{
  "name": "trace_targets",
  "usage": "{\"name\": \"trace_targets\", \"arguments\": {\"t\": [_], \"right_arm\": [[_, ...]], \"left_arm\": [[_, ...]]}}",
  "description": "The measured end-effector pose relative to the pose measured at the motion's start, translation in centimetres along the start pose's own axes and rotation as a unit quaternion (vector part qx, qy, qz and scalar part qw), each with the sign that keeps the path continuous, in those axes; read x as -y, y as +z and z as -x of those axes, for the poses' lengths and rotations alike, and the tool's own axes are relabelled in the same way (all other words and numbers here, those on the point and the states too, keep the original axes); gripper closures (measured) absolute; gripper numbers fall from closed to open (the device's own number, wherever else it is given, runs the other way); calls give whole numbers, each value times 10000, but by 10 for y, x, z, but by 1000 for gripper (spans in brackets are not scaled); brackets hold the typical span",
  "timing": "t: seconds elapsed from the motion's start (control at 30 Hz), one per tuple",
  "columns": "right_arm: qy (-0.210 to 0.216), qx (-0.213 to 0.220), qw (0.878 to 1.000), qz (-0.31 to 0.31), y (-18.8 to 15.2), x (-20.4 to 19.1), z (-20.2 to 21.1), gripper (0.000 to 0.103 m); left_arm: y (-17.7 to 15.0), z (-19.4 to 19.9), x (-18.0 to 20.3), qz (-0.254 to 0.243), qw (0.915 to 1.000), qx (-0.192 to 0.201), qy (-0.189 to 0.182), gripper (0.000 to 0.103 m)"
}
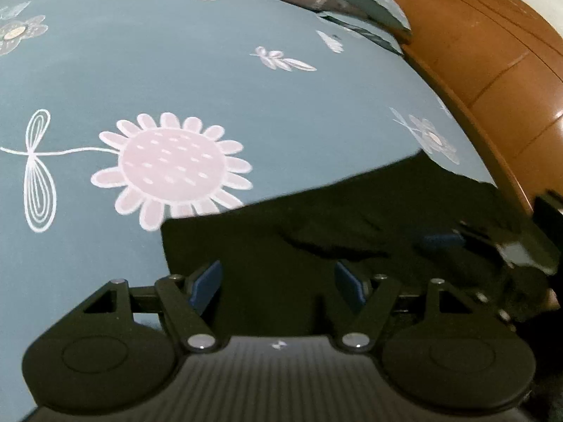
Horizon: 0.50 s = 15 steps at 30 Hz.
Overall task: Fold clothes
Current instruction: 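Press the folded pants flat with both grippers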
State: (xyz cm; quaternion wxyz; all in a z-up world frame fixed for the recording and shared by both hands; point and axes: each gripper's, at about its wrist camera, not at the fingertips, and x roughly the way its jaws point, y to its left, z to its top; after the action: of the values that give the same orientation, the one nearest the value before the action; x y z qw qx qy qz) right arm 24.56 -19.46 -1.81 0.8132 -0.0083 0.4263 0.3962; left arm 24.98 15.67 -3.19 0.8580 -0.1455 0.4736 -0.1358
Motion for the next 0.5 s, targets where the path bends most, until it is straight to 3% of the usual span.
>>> {"name": "trace_targets", "arguments": {"t": [0.13,0.5], "right_arm": [[-108,-66,9999,-44,-3,2,2,0],[-21,-201,9998,14,6,13,-11,0]], "left_arm": [[-2,-13,-7,68,9999,-112,58,32],[-3,-3,14,15,9996,106,259,29]]}}
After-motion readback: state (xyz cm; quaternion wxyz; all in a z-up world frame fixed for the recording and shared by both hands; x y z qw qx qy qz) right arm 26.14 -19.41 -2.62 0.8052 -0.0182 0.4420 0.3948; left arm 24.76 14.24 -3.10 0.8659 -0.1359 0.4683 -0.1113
